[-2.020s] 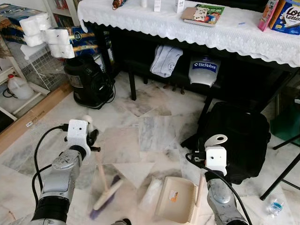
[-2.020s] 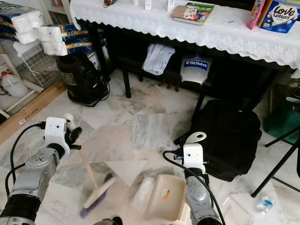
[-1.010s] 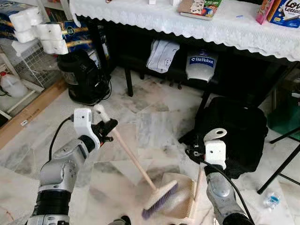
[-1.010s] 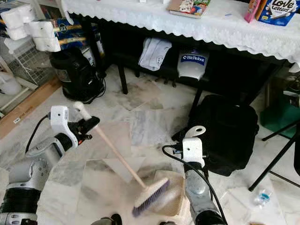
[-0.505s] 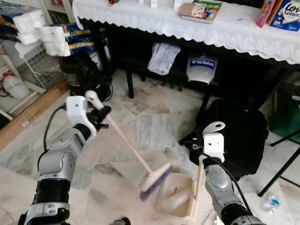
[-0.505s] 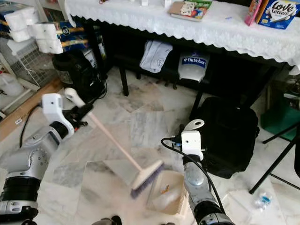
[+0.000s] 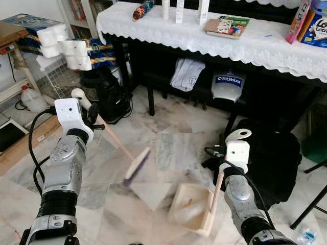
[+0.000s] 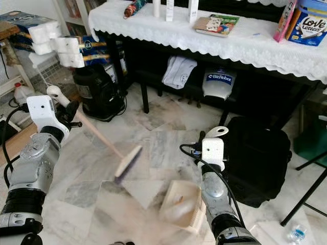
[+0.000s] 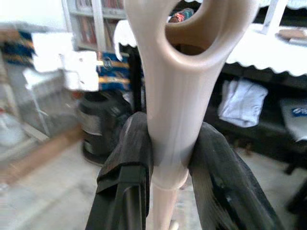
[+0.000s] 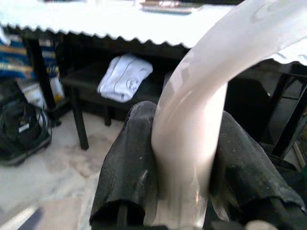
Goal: Sweep floor
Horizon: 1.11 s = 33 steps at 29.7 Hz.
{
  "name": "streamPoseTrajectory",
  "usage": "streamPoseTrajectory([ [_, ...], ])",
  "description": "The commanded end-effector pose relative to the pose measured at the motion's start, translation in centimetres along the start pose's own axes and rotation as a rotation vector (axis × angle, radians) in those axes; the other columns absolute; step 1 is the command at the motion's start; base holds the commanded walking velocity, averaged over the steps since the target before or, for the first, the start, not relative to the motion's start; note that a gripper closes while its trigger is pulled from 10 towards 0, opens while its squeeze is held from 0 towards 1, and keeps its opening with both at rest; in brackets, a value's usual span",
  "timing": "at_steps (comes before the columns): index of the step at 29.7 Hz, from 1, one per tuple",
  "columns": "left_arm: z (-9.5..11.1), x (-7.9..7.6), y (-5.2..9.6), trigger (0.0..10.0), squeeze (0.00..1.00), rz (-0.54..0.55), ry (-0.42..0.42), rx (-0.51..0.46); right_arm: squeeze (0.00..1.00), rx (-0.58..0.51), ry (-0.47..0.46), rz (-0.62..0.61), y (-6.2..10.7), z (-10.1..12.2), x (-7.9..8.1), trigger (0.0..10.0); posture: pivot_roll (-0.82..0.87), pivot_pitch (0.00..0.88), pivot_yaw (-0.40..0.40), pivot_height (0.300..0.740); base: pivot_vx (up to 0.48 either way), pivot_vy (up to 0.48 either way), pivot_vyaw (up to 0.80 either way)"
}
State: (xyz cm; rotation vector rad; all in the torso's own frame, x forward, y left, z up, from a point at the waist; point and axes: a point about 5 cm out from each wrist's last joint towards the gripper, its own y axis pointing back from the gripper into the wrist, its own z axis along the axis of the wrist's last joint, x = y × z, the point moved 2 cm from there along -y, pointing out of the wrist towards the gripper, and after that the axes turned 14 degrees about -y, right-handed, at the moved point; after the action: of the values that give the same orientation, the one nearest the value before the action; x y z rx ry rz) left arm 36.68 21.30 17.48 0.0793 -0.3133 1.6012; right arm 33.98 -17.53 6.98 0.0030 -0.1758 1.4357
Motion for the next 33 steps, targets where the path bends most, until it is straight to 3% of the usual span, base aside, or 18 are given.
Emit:
streamPoseTrajectory([
  [1,0.4,-0.3,0.2,10.0,0.00,0.010,-0.043,-0.045,0.00,-0.083,-0.053,-0.007,-0.8,1.8,0.4,10.0,0.05,0.000,0.041,0.740,0.000,0.000,0.00],
  [15,-1.9,-1.7,1.6,10.0,0.00,0.082,-0.051,-0.036,0.00,-0.188,-0.259,-0.040,-0.9,3.8,0.0,10.0,0.00,0.000,0.025,0.740,0.000,0.000,0.00],
  [18,-1.6,-3.0,1.4,10.0,0.00,0.042,-0.039,-0.052,0.00,-0.200,-0.259,-0.024,-1.0,4.2,-0.1,10.0,0.00,0.000,0.020,0.740,0.000,0.000,0.00],
  [21,-1.4,-3.3,1.2,10.0,0.00,0.034,-0.035,-0.058,0.00,-0.202,-0.263,-0.026,-1.0,4.3,-0.2,10.0,0.00,0.000,0.020,0.740,0.000,0.000,0.00],
  [24,-1.0,-3.6,0.5,10.0,0.00,0.013,0.022,-0.065,0.00,-0.227,-0.305,0.004,-1.5,5.1,0.1,10.0,-0.01,0.000,0.026,0.740,0.000,0.000,0.00],
  [33,-2.1,-3.1,0.8,10.0,0.00,0.076,0.026,-0.028,0.00,-0.228,-0.348,0.001,-1.3,5.2,0.1,10.0,-0.03,0.000,0.025,0.740,0.000,0.000,0.00],
])
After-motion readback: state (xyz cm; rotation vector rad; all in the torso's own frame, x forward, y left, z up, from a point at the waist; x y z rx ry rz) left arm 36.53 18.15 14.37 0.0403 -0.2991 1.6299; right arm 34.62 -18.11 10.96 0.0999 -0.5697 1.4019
